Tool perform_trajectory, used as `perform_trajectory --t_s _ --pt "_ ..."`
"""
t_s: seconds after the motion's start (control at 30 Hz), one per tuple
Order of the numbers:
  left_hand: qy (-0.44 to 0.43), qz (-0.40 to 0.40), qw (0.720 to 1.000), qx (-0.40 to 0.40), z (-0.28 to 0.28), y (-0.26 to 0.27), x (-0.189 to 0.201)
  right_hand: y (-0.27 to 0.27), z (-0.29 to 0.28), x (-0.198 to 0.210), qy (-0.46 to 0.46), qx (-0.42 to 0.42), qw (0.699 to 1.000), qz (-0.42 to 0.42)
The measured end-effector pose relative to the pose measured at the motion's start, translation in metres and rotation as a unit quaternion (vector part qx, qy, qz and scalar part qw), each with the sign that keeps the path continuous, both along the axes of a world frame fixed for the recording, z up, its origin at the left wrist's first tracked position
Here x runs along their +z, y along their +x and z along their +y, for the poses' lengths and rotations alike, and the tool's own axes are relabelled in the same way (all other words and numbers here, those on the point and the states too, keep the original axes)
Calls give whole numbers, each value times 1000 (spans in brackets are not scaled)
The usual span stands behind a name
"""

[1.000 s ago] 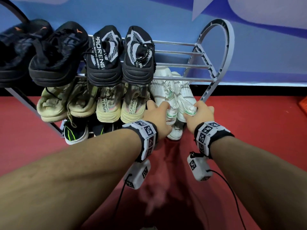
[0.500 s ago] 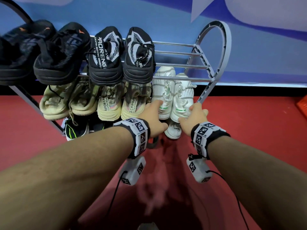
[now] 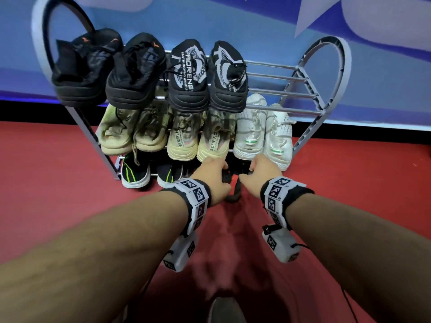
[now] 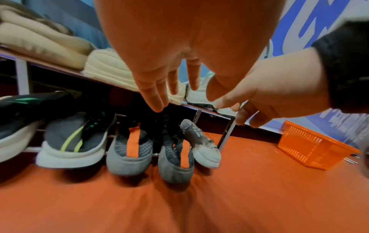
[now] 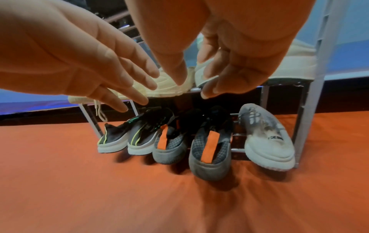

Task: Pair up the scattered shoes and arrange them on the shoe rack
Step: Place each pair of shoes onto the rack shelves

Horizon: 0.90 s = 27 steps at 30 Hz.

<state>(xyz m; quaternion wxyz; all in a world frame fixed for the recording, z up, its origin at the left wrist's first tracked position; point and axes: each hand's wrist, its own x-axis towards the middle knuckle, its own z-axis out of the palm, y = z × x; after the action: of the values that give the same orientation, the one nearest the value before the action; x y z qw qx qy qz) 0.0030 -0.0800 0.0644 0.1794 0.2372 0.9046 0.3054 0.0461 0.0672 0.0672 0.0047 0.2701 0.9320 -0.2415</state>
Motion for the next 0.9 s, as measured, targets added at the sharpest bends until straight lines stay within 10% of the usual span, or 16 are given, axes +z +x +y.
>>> perform_trajectory --t_s 0.9 --pt "-165 -66 975 130 -140 -58 -100 -58 -147 -108 -91 134 982 -94"
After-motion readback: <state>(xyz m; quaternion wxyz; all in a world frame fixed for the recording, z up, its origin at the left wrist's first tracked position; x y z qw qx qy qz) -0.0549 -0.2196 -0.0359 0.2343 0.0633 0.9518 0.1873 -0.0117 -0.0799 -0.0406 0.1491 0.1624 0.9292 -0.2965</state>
